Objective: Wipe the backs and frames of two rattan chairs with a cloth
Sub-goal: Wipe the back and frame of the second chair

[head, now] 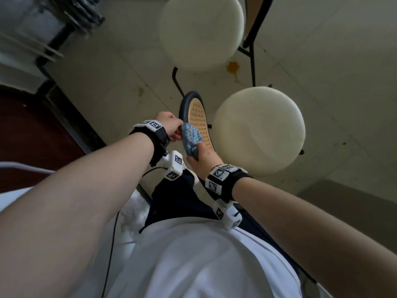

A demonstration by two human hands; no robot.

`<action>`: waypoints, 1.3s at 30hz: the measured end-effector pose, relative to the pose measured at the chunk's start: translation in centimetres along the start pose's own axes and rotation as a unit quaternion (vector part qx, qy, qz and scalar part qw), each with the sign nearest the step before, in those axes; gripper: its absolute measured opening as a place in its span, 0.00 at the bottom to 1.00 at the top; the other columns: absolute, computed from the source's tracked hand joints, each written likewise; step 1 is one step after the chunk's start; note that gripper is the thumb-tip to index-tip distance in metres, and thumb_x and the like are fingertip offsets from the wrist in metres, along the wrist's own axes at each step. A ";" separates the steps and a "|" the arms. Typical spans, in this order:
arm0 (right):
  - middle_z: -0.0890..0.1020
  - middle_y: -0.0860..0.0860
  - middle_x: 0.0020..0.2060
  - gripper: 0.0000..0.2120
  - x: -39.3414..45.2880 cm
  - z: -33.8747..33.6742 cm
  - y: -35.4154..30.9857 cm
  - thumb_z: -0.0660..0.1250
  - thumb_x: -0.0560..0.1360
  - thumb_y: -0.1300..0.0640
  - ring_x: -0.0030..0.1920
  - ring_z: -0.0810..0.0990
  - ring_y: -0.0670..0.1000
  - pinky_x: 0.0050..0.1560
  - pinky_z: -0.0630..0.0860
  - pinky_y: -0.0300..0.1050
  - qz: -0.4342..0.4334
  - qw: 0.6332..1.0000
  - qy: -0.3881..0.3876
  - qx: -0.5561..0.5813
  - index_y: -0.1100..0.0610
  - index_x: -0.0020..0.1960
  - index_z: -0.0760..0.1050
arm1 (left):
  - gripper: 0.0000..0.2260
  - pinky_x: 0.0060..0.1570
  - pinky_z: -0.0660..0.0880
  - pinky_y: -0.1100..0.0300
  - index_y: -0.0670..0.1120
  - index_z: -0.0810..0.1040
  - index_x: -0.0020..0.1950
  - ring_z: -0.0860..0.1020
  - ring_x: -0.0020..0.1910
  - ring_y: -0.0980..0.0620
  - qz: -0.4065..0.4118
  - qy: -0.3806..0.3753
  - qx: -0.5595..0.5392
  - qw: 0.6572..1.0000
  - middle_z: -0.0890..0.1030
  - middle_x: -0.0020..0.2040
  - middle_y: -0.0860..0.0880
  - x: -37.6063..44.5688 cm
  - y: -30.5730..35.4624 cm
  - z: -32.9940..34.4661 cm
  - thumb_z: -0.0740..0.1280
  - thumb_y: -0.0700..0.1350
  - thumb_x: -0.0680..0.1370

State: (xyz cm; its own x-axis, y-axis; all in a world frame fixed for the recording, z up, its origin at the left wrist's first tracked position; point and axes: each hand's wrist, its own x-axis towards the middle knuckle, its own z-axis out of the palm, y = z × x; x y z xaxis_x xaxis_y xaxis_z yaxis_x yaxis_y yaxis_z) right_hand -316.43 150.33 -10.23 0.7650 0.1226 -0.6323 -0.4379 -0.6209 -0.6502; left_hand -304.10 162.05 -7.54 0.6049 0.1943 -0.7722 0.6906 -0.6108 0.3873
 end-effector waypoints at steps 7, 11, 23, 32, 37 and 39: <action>0.81 0.58 0.52 0.18 5.7 -0.7 -4.6 0.60 0.78 0.46 0.46 0.81 0.61 0.41 0.75 0.49 0.029 0.989 0.129 -0.058 0.54 0.64 0.64 | 0.06 0.30 0.74 0.60 0.45 0.74 0.42 0.78 0.24 0.47 0.018 -0.162 0.027 0.986 0.80 0.30 0.43 5.7 2.9 -3.3 0.70 0.43 0.76; 0.80 0.58 0.54 0.20 7.8 -0.5 -6.4 0.60 0.78 0.44 0.49 0.80 0.62 0.42 0.73 0.50 0.062 0.975 0.197 -0.086 0.54 0.65 0.69 | 0.08 0.28 0.75 0.64 0.44 0.75 0.46 0.80 0.23 0.50 -0.012 -0.225 -0.032 0.974 0.82 0.30 0.44 8.0 4.1 -5.3 0.60 0.45 0.82; 0.79 0.54 0.46 0.17 7.0 -1.1 -9.6 0.56 0.81 0.45 0.43 0.79 0.61 0.40 0.77 0.51 0.060 0.953 0.242 -0.171 0.48 0.66 0.73 | 0.10 0.29 0.69 0.61 0.44 0.75 0.57 0.78 0.27 0.47 0.057 -0.270 0.085 0.957 0.81 0.41 0.41 11.2 2.8 -6.4 0.57 0.38 0.82; 0.81 0.53 0.45 0.12 11.9 -1.5 -11.1 0.61 0.77 0.54 0.44 0.80 0.59 0.37 0.69 0.45 0.037 0.956 0.207 -0.203 0.49 0.55 0.80 | 0.14 0.31 0.73 0.60 0.47 0.74 0.61 0.80 0.30 0.47 0.073 -0.271 0.111 0.954 0.83 0.47 0.43 14.4 0.9 -5.5 0.57 0.33 0.81; 0.81 0.55 0.46 0.13 14.8 -3.4 -11.5 0.60 0.78 0.56 0.39 0.80 0.60 0.37 0.77 0.52 0.072 0.957 0.216 -0.181 0.57 0.62 0.66 | 0.14 0.32 0.69 0.59 0.47 0.74 0.61 0.78 0.32 0.44 0.049 -0.255 0.099 0.961 0.80 0.51 0.40 16.0 0.7 -5.4 0.57 0.32 0.81; 0.80 0.57 0.49 0.09 16.9 -4.5 -11.4 0.60 0.79 0.56 0.43 0.80 0.61 0.39 0.75 0.50 0.122 0.958 0.220 -0.140 0.58 0.57 0.68 | 0.17 0.33 0.71 0.58 0.45 0.74 0.65 0.79 0.33 0.45 0.063 -0.253 0.105 0.960 0.80 0.51 0.41 16.7 1.1 -5.3 0.57 0.32 0.81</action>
State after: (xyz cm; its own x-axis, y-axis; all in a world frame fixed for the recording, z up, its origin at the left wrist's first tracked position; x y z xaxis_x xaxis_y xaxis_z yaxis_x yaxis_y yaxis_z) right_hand -296.34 156.02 -11.62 0.8081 -0.3530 -0.4715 -0.5323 -0.7805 -0.3279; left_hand -291.17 168.67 -17.35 0.3716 -0.2562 -0.8923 0.4968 -0.7571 0.4243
